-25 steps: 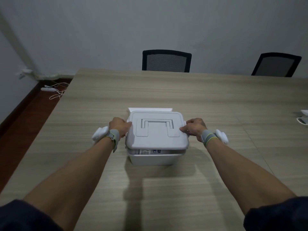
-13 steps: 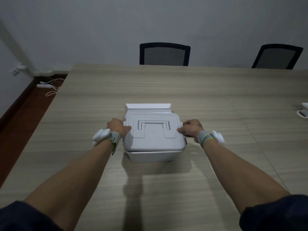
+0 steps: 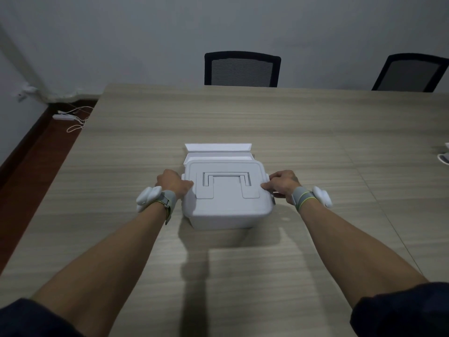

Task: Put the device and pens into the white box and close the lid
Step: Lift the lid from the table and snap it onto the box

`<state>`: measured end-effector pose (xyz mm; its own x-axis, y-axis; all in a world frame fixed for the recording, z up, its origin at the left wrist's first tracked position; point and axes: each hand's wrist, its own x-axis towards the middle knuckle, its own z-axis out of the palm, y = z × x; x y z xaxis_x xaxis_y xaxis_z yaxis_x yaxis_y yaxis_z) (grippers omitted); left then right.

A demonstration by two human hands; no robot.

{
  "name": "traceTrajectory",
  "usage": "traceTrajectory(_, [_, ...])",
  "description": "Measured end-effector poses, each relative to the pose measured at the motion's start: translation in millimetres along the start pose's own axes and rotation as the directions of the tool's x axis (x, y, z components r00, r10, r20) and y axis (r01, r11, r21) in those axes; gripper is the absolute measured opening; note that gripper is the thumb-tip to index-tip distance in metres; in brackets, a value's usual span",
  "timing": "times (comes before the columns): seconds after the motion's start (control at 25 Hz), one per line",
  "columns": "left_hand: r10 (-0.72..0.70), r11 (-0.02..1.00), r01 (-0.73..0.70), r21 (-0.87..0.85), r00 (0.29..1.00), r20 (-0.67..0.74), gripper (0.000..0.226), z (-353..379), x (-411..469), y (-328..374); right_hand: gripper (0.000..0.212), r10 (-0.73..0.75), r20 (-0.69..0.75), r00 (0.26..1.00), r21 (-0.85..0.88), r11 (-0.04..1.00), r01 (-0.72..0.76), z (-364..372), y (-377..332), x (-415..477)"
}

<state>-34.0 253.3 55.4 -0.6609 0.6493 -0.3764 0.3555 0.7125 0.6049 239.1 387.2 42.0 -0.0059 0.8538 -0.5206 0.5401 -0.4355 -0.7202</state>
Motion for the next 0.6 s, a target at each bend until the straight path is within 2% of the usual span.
traceTrajectory(0.2, [-0.041,0.999,0.041,-0.033,0.999,-0.01,0.026,3.5,0.6,0.5,0.023,0.041,-0.005,0.999,0.018,0.999,-0.041,0.9,3.7,0.1])
traceTrajectory(0.28, [-0.082,0.994,0.081,-0.071,0.997,-0.005,0.036,6.8,3.4,-1.2,0.025,0.095,0.054,0.994,0.033,0.995,-0.097,-1.0,5.6,-0.7])
traceTrajectory(0.36, [-0.164,0.969,0.177,-0.174,0.983,0.088,0.057,8.2,5.3,-8.8,0.025,0.147,0.143,0.979,0.046,0.987,-0.154,-2.1,8.7,-3.8])
traceTrajectory(0.4, [-0.198,0.939,0.236,-0.249,0.966,0.167,0.057,9.2,5.5,-13.5,0.024,0.157,0.172,0.973,0.054,0.984,-0.168,-2.0,9.9,-5.6])
traceTrajectory(0.52, [-0.212,0.826,0.374,-0.421,0.899,0.383,0.039,8.7,2.8,-20.6,0.024,0.116,0.075,0.99,0.01,0.993,-0.117,1.9,7.5,-2.2])
traceTrajectory(0.6, [-0.195,0.811,0.371,-0.452,0.901,0.388,0.035,10.5,1.5,-19.6,0.028,0.04,-0.04,0.998,-0.124,0.991,-0.045,4.0,2.3,-3.1])
